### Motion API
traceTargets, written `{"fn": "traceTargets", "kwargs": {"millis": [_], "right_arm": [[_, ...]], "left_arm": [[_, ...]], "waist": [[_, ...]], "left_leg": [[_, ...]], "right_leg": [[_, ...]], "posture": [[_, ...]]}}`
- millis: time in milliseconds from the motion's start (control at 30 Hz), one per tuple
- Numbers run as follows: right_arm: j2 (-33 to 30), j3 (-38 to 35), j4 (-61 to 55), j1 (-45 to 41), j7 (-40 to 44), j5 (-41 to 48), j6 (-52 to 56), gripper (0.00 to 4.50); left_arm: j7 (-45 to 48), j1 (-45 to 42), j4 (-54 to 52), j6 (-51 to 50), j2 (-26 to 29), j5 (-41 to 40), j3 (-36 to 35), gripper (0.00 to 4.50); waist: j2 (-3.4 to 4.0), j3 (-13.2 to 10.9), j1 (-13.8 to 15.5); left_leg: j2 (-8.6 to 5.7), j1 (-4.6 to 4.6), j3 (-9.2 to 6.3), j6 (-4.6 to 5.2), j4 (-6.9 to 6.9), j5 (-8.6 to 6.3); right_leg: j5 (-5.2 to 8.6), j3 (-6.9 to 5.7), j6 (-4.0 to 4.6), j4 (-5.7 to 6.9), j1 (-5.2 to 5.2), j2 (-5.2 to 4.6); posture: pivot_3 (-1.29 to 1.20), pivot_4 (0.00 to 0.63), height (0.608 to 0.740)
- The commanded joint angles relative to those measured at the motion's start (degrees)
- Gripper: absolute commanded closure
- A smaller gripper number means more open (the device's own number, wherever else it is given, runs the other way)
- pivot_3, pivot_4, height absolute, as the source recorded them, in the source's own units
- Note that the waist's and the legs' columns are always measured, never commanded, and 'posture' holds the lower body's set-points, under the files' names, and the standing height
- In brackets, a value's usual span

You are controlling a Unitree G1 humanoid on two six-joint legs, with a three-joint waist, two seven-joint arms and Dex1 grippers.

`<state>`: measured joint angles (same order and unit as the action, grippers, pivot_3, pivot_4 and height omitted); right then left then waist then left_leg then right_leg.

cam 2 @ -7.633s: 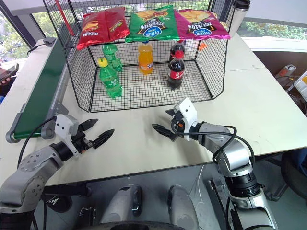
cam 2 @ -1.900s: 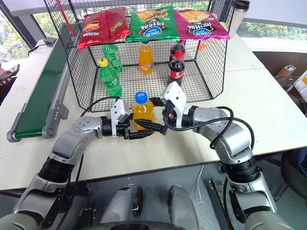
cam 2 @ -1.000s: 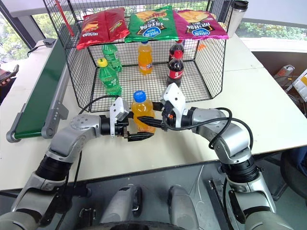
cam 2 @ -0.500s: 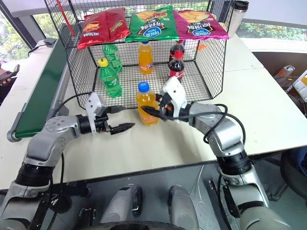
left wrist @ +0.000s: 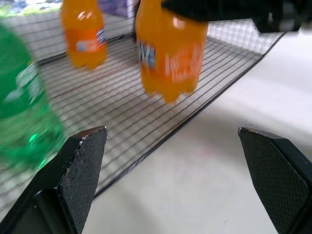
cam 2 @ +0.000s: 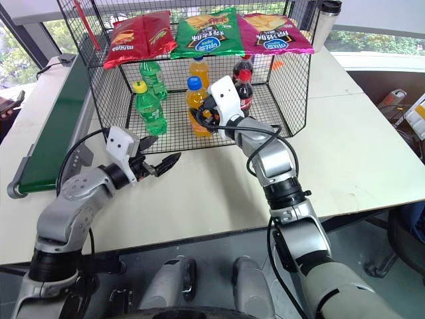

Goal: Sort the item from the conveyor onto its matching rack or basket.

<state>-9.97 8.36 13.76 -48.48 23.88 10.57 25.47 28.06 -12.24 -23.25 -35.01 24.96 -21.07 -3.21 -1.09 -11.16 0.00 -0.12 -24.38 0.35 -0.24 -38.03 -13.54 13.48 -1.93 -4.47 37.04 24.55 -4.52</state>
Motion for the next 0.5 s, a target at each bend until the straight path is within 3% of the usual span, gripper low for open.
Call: {"fn": "traceTargets", "kwargs": {"millis": [33,500], "right_arm": [[1.83,-1.78,2.99,-3.92,-0.77,-0.89,-5.61,2.41],[3.71,-4.19,21.18,-9.56,-3.35,-3.82,-17.44,2.41]], "left_arm": [[-1.31,1.71,-5.16,-0.42,0.92,-0.52,-2.32,0.04],[-3.69,1.99,-5.69,-0.22,0.70,0.02,-1.73,0.04]], "waist": [[0.00,0.00,-0.15],[0.02,-0.01,-0.82]], "left_leg": [[0.00,0.00,0.00,0.00,0.00,0.00],[0.00,0.00,-0.01,0.00,0.00,0.00]], "right_leg": [[0.00,0.00,0.00,-0.01,0.00,0.00],[0.00,0.00,0.01,0.00,0.01,0.00]], "posture": [[0.00,0.150,0.739],[0.00,0.150,0.739]]}}
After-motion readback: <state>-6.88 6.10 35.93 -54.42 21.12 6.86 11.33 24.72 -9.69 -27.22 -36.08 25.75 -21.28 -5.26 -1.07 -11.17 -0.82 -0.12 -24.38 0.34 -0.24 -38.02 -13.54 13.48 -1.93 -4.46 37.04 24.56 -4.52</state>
